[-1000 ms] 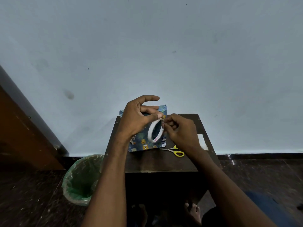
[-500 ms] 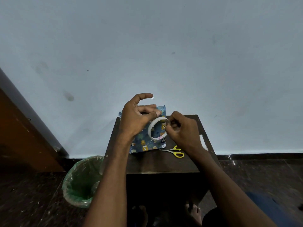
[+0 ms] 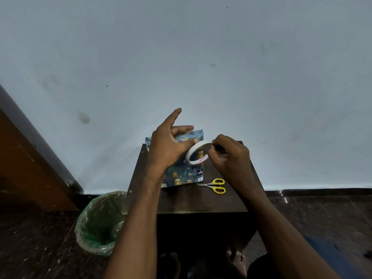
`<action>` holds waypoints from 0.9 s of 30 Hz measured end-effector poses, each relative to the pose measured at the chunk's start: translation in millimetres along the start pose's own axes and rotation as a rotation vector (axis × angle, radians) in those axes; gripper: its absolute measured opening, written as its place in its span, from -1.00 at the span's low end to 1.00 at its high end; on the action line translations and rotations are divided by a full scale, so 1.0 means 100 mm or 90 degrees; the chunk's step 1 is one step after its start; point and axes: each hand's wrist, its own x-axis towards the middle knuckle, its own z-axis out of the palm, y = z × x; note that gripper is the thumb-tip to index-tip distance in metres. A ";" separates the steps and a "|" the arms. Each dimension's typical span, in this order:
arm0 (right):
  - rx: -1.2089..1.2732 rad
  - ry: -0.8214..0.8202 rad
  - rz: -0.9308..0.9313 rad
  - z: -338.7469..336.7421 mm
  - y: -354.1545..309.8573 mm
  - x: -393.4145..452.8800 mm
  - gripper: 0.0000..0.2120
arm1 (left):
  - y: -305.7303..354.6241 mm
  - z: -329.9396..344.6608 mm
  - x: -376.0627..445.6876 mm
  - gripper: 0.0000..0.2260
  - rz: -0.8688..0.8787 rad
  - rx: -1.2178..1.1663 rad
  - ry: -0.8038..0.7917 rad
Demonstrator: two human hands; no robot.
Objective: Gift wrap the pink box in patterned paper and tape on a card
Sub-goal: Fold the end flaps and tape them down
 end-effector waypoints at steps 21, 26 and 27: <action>-0.166 -0.228 0.568 0.36 0.77 -0.26 -0.89 | -0.05 0.08 -0.04 -0.69 0.034 0.054 0.061; -0.192 -0.256 0.559 0.43 0.67 -0.23 -0.87 | -0.08 0.09 -0.03 -0.72 0.042 0.076 0.074; -0.197 -0.262 0.551 0.44 0.67 -0.23 -0.83 | -0.08 0.10 -0.04 -0.73 0.042 0.078 0.076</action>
